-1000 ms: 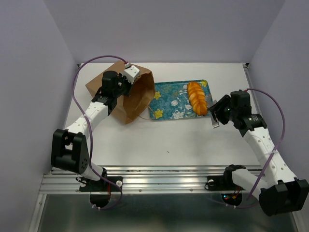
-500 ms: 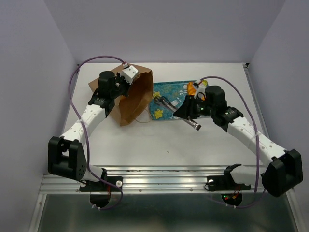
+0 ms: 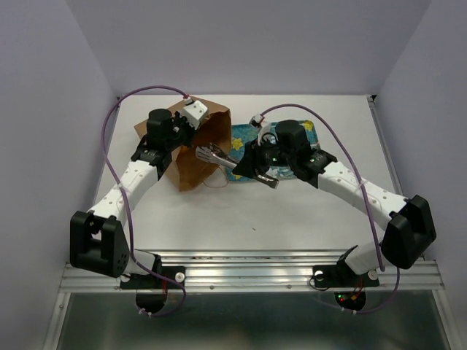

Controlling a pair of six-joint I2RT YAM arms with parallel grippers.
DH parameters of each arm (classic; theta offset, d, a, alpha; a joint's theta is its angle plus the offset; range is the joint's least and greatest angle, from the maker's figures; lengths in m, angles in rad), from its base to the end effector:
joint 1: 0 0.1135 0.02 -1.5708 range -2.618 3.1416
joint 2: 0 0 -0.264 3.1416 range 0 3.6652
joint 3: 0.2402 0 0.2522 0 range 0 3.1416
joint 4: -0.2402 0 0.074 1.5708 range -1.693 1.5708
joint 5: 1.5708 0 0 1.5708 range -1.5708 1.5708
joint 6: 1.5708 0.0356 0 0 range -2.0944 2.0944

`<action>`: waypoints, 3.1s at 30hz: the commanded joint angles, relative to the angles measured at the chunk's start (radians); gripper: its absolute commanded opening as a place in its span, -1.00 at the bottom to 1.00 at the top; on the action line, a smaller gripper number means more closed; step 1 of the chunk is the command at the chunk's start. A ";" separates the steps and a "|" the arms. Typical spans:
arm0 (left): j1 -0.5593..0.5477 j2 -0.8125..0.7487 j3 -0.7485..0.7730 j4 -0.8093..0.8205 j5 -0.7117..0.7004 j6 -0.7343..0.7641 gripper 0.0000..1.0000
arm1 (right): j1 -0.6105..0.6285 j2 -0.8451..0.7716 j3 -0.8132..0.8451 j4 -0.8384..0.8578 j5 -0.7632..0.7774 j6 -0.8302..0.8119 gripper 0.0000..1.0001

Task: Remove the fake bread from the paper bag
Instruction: Take out the fake bread from the paper bag.

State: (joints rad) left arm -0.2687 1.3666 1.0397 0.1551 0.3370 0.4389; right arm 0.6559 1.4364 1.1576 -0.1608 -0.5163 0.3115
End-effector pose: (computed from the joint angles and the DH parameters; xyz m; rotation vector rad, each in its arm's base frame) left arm 0.3090 -0.0973 0.3318 0.8260 1.5266 -0.1684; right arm 0.2521 0.2162 0.3207 -0.7086 2.0142 1.1139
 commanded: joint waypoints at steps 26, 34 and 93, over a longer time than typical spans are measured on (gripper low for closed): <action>-0.020 -0.084 -0.035 0.015 0.030 -0.022 -1.00 | 0.171 0.496 0.415 0.053 0.363 -0.511 0.19; -0.020 -0.090 -0.043 0.014 0.039 -0.014 -1.00 | 0.201 0.548 0.429 0.121 0.481 -0.535 0.28; -0.024 -0.064 -0.069 0.044 0.091 -0.006 -1.00 | 0.211 0.403 0.226 0.284 0.613 -0.315 -0.77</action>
State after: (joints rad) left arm -0.2867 1.3132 0.9752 0.1501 0.4129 0.4435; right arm 0.8570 1.9385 1.3964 0.0860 0.0315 -0.0448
